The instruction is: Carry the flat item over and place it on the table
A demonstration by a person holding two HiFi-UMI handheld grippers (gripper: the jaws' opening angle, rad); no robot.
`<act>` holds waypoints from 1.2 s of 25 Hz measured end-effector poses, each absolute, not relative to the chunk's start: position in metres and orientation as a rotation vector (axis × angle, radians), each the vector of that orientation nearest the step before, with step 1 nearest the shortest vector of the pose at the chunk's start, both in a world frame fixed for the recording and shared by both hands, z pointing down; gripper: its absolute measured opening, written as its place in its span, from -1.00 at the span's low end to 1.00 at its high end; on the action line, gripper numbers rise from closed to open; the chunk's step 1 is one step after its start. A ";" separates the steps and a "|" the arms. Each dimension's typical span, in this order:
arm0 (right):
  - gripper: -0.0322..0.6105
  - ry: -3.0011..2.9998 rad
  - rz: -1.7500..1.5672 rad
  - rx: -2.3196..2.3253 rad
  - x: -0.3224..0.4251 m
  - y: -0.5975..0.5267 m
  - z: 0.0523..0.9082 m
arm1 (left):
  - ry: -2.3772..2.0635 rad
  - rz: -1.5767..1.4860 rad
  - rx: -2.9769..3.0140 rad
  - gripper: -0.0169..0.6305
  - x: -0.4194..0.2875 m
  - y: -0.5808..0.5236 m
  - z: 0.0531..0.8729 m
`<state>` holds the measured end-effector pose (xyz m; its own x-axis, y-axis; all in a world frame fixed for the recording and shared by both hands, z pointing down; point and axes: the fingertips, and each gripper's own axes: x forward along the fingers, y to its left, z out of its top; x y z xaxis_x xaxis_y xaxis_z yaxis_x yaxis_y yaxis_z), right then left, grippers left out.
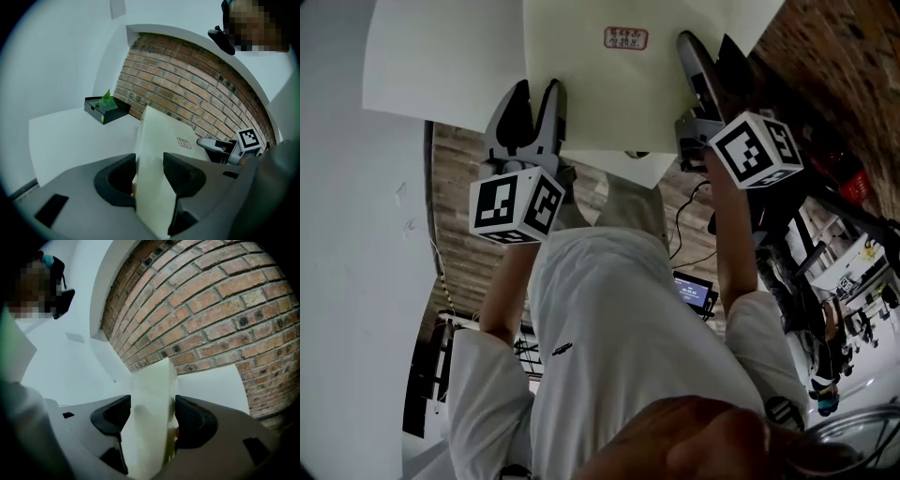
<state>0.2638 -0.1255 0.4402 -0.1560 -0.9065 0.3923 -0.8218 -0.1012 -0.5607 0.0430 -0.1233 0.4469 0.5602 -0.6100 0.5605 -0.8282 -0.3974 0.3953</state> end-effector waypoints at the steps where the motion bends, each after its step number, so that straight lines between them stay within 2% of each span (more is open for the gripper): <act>1: 0.03 2.031 -1.107 -1.957 0.267 -0.130 0.447 | -1.157 0.433 2.136 -0.35 0.046 -0.126 0.453; 16: 0.03 2.133 -1.166 -1.906 0.284 -0.182 0.516 | -1.253 0.417 2.041 -0.35 0.064 -0.158 0.523; 30: 0.04 2.183 -1.215 -1.891 0.265 -0.201 0.536 | -1.297 0.430 1.989 -0.35 0.048 -0.169 0.546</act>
